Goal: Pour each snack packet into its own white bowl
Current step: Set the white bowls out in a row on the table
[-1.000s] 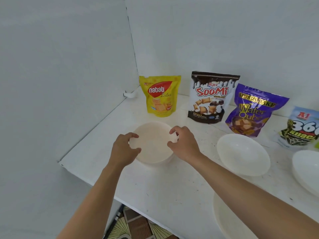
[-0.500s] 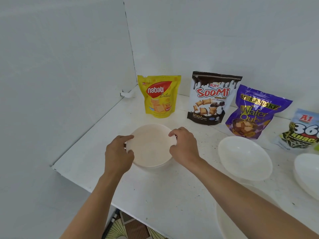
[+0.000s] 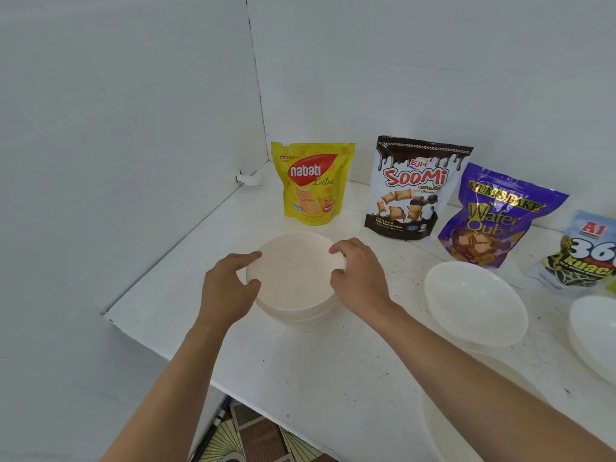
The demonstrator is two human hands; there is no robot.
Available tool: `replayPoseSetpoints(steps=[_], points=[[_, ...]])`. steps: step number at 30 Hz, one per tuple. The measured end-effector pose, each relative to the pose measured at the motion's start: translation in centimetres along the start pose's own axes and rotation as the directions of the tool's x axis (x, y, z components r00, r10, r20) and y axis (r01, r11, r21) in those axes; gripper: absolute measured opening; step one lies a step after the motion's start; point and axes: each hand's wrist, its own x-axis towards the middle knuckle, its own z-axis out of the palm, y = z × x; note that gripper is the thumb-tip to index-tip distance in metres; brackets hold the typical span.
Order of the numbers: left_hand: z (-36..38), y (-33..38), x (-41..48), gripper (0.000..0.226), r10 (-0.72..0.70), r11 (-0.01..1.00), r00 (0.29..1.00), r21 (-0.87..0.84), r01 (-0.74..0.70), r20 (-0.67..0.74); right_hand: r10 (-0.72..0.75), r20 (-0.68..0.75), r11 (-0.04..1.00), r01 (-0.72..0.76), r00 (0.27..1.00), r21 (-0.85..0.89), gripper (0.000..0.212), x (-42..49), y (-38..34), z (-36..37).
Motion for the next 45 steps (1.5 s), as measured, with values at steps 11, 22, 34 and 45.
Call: replayPoseSetpoints(steps=[11, 22, 34, 45], points=[[-1.9, 6.1, 1.7, 0.056, 0.062, 0.966, 0.993, -0.255, -0.035, 0.098, 0.054, -0.102, 0.949, -0.019, 0.993, 0.315, 0.048, 0.6, -0.3, -5.4], [3.8, 13.2, -1.1, 0.062, 0.252, 0.895, 0.94, -0.425, -0.137, 0.229, 0.16, -0.414, 0.929, 0.005, 0.896, 0.37, 0.041, -3.7, 4.4, -13.2], [11.5, 20.2, -8.3, 0.065, 0.474, 0.868, 0.753, -0.385, -0.313, 0.457, 0.3, -0.572, 0.912, -0.054, 0.763, 0.406, 0.039, -14.4, 13.0, -19.7], [18.6, 25.2, -18.7, 0.067, 0.433, 0.897, 0.715, -0.341, -0.281, 0.549, 0.36, -0.513, 0.881, -0.102, 0.779, 0.462, 0.039, -24.0, 21.9, -25.9]])
